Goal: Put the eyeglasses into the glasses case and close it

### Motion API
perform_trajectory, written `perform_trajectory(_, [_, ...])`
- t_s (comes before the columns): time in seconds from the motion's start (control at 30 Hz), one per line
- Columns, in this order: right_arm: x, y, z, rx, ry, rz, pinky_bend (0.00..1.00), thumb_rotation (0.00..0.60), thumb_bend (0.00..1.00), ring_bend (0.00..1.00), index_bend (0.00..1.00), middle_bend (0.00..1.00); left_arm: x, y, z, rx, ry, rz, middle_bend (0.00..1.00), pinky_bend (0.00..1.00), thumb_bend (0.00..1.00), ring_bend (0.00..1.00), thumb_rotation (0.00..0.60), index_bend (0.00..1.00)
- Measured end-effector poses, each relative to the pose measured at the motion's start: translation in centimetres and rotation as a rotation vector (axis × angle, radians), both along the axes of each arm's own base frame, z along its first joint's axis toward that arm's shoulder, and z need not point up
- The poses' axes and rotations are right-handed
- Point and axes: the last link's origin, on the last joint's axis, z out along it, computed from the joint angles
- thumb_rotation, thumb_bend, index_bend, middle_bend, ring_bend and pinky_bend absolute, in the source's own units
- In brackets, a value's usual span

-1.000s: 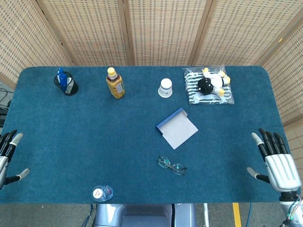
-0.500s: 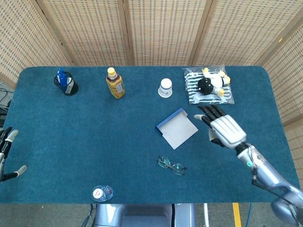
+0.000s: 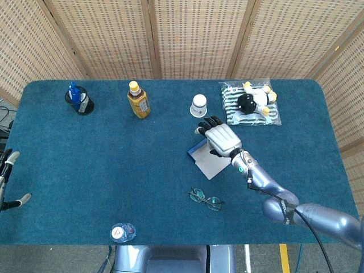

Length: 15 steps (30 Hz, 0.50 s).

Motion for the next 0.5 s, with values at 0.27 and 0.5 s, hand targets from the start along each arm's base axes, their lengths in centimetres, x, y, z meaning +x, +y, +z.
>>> perform_trajectory(0.27, [-0.5, -2.5, -4.9, 0.01, 0.053, -0.146, 0.03, 0.6, 1.0, 0.01, 0.22, 0.18, -0.3, 0.7, -0.1, -0.007, 0.0, 0.029, 0.0, 0.0, 0.0, 0.0, 0.6, 0.0])
perform_trajectory(0.5, [-1.5, -3.4, -7.2, -0.008, 0.157, -0.172, 0.03, 0.6, 1.0, 0.01, 0.22, 0.18, -0.4, 1.0, -0.3, -0.016, -0.001, 0.042, 0.0, 0.0, 0.0, 0.0, 0.6, 0.0])
